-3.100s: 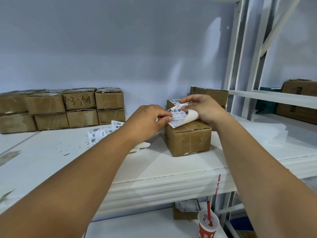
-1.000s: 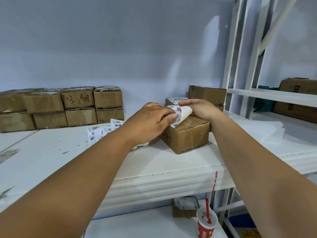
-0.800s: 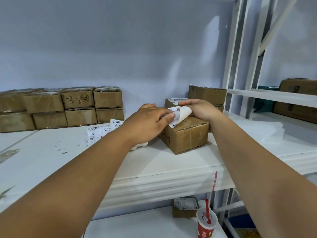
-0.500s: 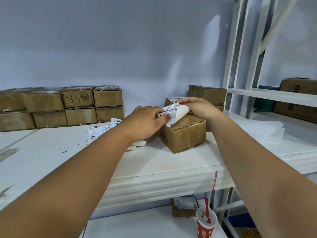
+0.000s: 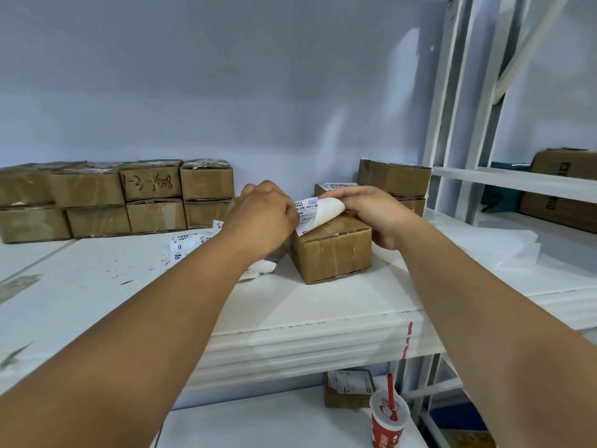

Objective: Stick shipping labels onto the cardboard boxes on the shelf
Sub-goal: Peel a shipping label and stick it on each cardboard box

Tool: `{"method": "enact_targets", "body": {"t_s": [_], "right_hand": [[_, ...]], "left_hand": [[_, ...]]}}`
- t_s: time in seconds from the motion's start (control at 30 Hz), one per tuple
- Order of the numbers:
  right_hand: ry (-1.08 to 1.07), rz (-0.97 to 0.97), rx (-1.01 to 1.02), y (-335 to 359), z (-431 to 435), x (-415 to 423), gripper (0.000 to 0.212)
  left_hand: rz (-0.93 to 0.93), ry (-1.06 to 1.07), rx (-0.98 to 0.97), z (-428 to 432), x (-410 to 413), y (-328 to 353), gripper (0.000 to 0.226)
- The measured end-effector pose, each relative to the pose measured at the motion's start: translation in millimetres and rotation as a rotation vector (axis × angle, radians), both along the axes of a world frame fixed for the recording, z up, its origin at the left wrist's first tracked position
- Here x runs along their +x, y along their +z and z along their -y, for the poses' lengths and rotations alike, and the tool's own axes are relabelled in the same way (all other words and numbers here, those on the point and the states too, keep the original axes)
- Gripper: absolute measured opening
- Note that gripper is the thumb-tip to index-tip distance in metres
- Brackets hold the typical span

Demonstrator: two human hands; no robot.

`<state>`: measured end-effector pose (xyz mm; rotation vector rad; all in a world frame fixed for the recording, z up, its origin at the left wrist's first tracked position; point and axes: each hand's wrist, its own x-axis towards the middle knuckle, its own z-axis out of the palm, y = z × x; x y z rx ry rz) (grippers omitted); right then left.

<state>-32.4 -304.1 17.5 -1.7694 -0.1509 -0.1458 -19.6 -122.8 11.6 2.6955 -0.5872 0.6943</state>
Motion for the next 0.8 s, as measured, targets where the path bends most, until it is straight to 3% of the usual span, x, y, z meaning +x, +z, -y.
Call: {"method": "enact_targets", "body": {"t_s": [0.33,0.53,0.8], "right_hand": [[0.142,-0.197,0.169,-7.8,2.6,-0.1,0.041],[0.13,-0.198,0.177,-6.8,0.4,0.8,0.016],[0.146,-0.191,0.215,-6.6,0.9,3.0,0.017]], "left_hand": [[-0.057,-0.141,-0.056,2.8,-7.3,0.5,0.035],[-0.082,-0.286,-0.059,4.4,-9.8,-1.0,0.034],[-0.17,-0.218,-0.052,5.1,-10.4,1.2,0.037]]}}
